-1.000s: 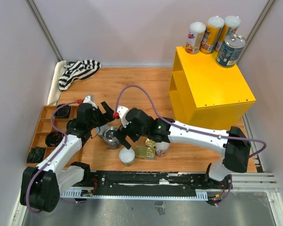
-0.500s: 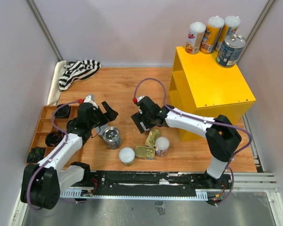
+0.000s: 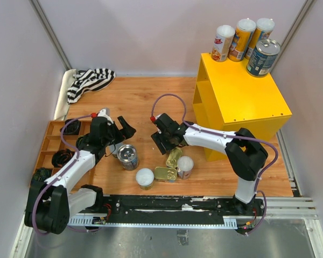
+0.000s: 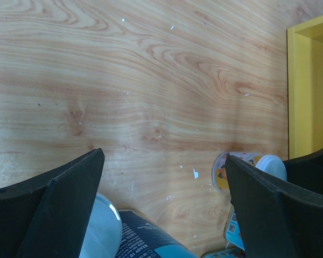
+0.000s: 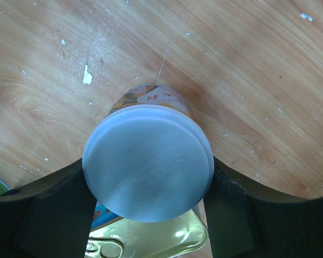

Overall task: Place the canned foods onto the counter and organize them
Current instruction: Pick up the canned food from the center of the board.

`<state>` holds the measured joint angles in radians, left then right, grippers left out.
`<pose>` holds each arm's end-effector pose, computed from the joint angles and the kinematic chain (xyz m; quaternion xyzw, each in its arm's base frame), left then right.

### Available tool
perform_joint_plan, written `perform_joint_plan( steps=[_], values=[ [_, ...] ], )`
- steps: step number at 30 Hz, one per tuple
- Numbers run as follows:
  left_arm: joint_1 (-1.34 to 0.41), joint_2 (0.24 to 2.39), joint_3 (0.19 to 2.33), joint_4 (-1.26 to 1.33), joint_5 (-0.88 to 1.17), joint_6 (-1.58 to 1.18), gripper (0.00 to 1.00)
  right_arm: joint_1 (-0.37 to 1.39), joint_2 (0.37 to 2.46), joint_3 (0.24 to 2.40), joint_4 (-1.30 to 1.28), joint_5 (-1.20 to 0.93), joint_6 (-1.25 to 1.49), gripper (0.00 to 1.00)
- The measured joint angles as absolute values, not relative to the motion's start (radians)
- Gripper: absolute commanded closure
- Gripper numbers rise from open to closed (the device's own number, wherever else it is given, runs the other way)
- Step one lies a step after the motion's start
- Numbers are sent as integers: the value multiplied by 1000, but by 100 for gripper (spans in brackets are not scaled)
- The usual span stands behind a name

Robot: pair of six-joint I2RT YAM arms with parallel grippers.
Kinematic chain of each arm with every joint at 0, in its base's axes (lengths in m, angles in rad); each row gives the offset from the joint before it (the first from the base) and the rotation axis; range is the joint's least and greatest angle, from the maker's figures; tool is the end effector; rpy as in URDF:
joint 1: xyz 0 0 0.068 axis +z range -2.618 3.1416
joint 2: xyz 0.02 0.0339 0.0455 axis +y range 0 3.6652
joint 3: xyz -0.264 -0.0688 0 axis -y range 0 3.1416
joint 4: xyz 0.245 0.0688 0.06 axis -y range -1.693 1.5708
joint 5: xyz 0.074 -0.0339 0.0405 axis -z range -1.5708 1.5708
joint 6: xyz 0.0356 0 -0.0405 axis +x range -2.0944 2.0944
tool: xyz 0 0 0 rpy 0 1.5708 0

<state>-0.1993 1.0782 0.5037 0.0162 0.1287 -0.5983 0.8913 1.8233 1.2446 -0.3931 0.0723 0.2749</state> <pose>0.2208 -0.0492 0.2054 -0.1424 0.8616 -0.2397 0.4241 0.2443 0.2984 0.1949 -0.2795 0.9131 0.1335 0.2651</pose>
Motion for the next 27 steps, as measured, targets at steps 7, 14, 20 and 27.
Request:
perform_joint_plan(
  steps=[7,14,20,27],
  values=[
    [-199,1078,504,25,130,-598,0,891,1825,1245,-374,68,275,98],
    [-199,1073,504,25,130,-596,0,891,1825,1246,-372,65,250,99],
    [-199,1066,504,29,130,-594,0,891,1798,1303,-452,64,208,99],
    [-199,1066,504,48,130,-591,0,891,1710,1566,-631,45,128,99]
  ],
)
